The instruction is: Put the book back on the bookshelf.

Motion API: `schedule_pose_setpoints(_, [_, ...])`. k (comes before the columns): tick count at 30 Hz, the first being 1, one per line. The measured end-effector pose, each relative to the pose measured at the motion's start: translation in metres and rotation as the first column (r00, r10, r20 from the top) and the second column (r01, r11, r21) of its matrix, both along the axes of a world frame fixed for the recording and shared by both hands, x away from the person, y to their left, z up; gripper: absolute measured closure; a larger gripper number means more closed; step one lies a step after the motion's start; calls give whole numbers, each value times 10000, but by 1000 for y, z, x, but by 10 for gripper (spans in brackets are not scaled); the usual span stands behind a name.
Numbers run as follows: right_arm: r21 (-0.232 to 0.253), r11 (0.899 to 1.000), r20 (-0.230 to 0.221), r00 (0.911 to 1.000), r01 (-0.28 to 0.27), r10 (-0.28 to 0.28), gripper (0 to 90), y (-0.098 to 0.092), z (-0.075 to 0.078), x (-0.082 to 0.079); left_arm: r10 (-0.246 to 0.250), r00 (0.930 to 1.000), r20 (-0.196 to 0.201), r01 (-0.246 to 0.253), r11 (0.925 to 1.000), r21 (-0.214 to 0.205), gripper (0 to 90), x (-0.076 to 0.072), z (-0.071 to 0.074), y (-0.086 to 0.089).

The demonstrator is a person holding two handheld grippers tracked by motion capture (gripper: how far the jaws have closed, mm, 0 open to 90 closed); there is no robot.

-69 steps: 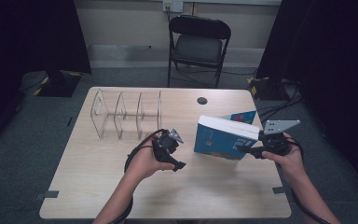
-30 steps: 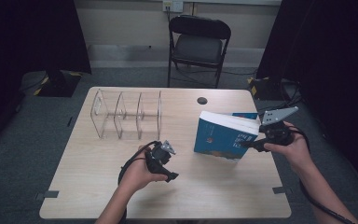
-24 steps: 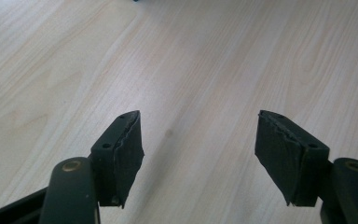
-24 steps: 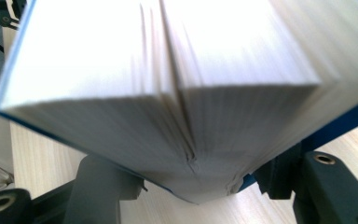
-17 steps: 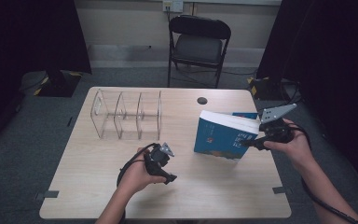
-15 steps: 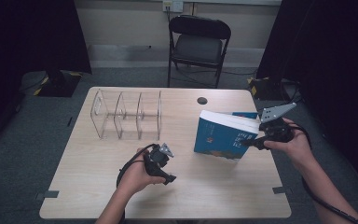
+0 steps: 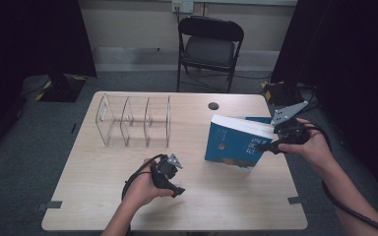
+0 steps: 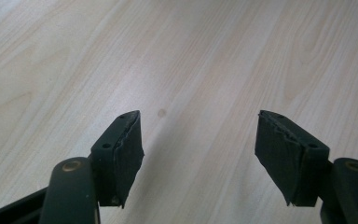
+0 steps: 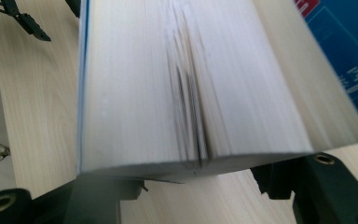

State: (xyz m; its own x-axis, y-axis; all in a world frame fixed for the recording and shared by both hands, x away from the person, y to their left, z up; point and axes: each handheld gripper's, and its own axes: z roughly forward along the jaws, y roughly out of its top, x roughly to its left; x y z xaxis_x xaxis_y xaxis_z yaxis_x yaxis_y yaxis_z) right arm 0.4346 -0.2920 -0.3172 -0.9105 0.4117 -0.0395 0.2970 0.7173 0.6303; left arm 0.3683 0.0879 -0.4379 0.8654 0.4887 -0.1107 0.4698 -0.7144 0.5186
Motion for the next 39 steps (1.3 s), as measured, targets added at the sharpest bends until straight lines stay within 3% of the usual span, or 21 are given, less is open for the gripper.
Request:
schedule_pose_setpoints(8, [-623, 9980, -201, 9998, -87, 74, 434, 6, 16, 5, 6, 10000, -7, -6, 10000, -51, 329, -5, -1, 0])
schedule_pose_setpoints(9, [-680, 9976, -253, 9996, -135, 118, 434, 7, 18, 5, -240, 9997, 51, 239, 9994, 243, 327, -3, 0, 2])
schedule_pose_setpoints(15, [-1180, 9925, -434, 9987, -331, 281, 439, 14, 26, 8, -31, 10000, 93, 30, 10000, 38, 320, -5, -1, 3])
schedule_pose_setpoints(19, [-1446, 9887, -422, 9986, -388, 331, 440, 21, 29, 9, -130, 9998, 170, 127, 9998, 168, 319, -4, 0, 4])
schedule_pose_setpoints(22, [-1612, 9860, -532, 9980, -437, 356, 462, 26, 33, 10, 117, 9999, 120, -116, 9999, -69, 319, -5, -1, 4])
schedule_pose_setpoints(33, [-2267, 9728, -797, 9963, -482, 308, 486, 51, 31, 13, 141, 9998, 149, -140, 9999, -81, 319, -6, 0, 5])
schedule_pose_setpoints(39, [-2451, 9681, -881, 9956, -525, 317, 583, 58, 29, 12, 217, 9996, 158, -215, 9997, -118, 322, -5, -1, 8])
